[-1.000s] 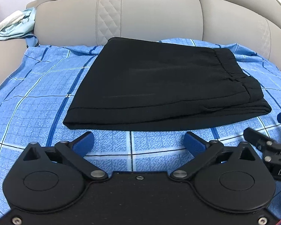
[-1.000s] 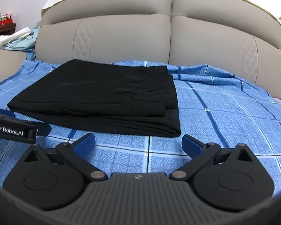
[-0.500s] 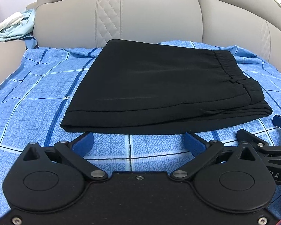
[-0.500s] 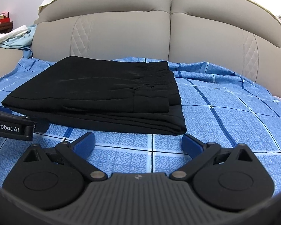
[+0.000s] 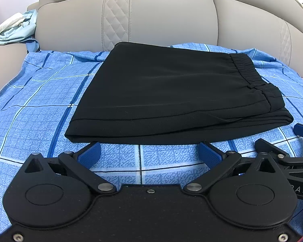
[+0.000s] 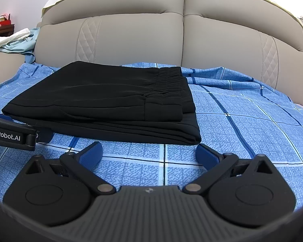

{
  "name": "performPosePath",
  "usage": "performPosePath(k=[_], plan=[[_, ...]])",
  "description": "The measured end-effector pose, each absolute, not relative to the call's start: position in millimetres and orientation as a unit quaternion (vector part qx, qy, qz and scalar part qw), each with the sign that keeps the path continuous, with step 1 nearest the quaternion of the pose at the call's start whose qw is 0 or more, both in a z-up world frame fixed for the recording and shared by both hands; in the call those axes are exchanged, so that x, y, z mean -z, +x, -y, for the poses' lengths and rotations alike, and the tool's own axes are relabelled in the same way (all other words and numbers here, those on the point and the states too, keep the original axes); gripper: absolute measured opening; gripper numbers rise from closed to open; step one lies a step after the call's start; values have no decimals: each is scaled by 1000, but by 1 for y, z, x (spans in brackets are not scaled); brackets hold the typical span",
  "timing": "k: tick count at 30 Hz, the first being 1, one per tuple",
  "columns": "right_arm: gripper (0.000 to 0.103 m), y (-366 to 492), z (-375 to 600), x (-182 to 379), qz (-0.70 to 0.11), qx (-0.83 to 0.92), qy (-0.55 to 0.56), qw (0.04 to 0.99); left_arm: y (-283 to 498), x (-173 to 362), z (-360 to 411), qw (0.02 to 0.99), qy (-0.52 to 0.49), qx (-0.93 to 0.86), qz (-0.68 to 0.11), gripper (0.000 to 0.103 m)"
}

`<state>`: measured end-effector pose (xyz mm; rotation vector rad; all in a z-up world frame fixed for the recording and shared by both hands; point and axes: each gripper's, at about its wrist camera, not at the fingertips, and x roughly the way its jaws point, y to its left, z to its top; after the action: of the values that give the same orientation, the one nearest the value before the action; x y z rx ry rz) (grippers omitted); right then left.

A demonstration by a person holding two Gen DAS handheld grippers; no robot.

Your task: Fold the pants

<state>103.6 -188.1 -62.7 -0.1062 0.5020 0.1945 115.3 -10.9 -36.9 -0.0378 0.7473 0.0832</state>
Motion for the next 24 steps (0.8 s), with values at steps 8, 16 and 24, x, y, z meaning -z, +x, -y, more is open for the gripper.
performPosePath(k=[8,16,24], plan=[[103,103,188,63,-248,-96,-52,963,115,37,11,930,-18,-40,-364,103],[103,103,189,62,-248,-96,-52,963,115,37,11,931,-17,-41,-363,103],[103,103,189,63,-248,-96,-52,963,114,36,13,931,-17,-45,-361,103]])
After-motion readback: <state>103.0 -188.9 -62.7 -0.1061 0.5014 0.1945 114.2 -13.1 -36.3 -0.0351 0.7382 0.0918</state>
